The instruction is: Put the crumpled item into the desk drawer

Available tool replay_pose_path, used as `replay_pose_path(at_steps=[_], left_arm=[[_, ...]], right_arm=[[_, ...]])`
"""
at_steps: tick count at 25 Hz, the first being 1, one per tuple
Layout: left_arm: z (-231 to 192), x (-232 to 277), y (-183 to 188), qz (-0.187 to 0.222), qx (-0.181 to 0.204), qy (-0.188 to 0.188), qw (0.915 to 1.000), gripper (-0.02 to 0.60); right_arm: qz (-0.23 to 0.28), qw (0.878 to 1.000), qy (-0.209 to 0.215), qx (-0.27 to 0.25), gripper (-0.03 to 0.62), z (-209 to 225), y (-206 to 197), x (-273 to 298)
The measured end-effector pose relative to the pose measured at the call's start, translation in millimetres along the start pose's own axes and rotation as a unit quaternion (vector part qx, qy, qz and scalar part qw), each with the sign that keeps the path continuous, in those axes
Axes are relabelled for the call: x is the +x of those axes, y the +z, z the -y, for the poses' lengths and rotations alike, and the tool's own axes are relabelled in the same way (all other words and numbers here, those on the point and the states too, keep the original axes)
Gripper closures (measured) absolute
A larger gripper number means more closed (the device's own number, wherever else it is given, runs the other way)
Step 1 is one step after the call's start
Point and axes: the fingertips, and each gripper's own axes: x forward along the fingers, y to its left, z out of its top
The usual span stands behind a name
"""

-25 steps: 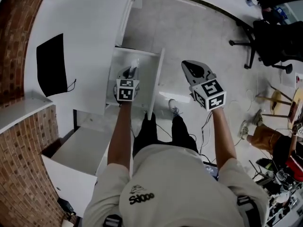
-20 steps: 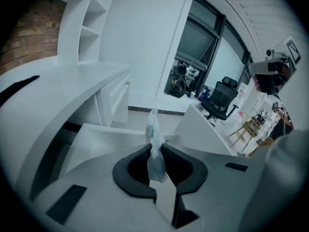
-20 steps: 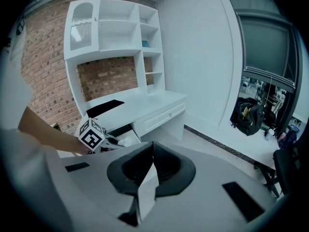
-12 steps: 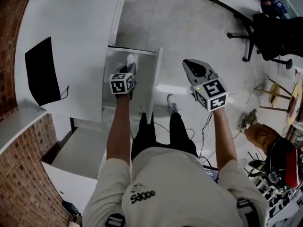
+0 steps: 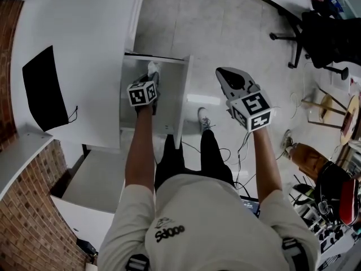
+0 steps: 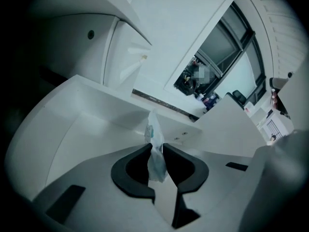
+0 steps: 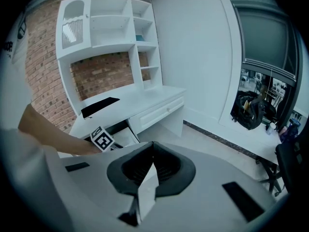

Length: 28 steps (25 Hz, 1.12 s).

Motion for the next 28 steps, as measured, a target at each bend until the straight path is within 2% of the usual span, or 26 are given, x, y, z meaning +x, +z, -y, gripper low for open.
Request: replay_pose_path(at_steps=[2, 12, 18, 23, 24, 28], left_arm=[[-7, 3, -1, -0.006, 0.006, 0.014, 0.9999, 0.506], [-32, 4, -5, -0.019, 0.015, 0.072, 0.9971, 0.333], [-59, -13, -3, -0.001, -0.017, 0.125, 0.992, 0.274], [-63, -25, -2, 0.022, -0.027, 0.137, 0.99, 0.28], [-61, -27, -1, 0.025, -0.025, 0.137, 0.99, 0.297], [-52, -39, 7, 0.045, -0.008, 0.14, 0.9891, 0.431]], right_arm=[[0.004, 1.0, 0.0, -0.002, 0.589, -1, 3, 4], [-0.006, 1.0, 0.004, -0.017, 0.589, -3, 5, 11], [-0.009, 0.999, 0.005, -0.039, 0.589, -9, 3, 14], [-0.003, 0.999, 0.0, -0.034, 0.589, -5, 3, 9], [-0.003, 0.999, 0.0, -0.038, 0.589, -4, 2, 7], [0.003, 0.999, -0.005, -0.049, 0.589, 0, 4, -2]])
